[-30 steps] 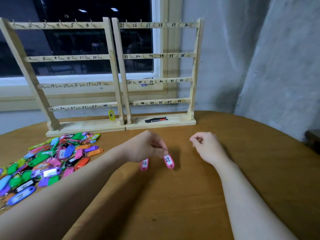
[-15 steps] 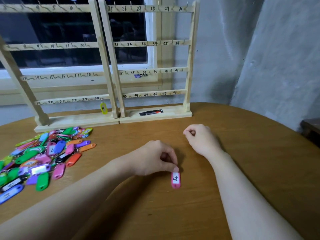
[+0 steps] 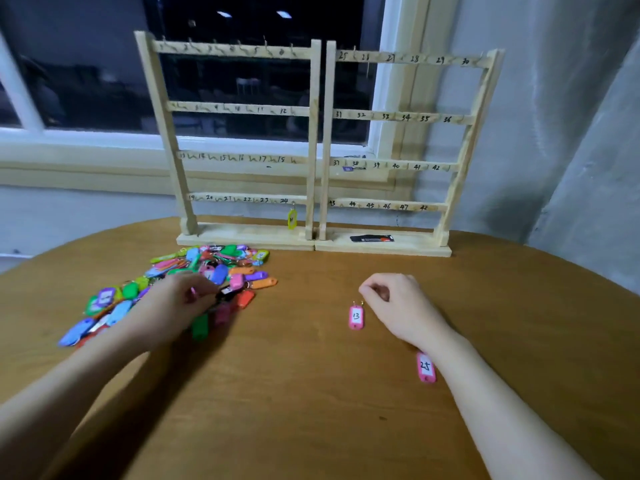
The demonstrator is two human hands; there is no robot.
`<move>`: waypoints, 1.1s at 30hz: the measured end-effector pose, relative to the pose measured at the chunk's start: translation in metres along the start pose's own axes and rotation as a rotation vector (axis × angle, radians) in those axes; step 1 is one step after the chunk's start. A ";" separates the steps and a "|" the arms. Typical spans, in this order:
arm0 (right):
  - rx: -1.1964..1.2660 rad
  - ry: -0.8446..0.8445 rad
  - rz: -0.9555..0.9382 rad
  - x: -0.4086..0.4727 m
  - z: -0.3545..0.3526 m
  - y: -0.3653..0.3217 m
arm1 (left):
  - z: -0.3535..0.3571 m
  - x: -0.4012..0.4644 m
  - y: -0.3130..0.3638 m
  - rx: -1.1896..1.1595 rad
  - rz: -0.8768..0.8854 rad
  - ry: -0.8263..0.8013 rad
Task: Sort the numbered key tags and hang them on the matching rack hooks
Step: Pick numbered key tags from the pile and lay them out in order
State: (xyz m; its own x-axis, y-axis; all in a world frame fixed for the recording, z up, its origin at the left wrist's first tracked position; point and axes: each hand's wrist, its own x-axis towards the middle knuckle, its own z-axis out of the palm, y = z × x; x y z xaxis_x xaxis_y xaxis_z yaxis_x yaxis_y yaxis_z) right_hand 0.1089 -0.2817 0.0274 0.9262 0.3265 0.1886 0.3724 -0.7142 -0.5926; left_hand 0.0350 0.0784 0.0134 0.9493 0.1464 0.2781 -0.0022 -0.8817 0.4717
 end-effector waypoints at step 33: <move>-0.194 0.103 -0.136 0.064 0.125 -0.091 | 0.018 0.034 -0.011 -0.053 0.113 0.278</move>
State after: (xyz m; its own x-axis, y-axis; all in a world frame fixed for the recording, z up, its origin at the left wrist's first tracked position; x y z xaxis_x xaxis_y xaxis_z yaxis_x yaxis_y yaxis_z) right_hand 0.1268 -0.1187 -0.0048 0.8644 0.3699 0.3407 0.4889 -0.7766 -0.3974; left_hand 0.0733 0.0847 0.0028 0.8199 0.1718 0.5461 -0.1263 -0.8761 0.4653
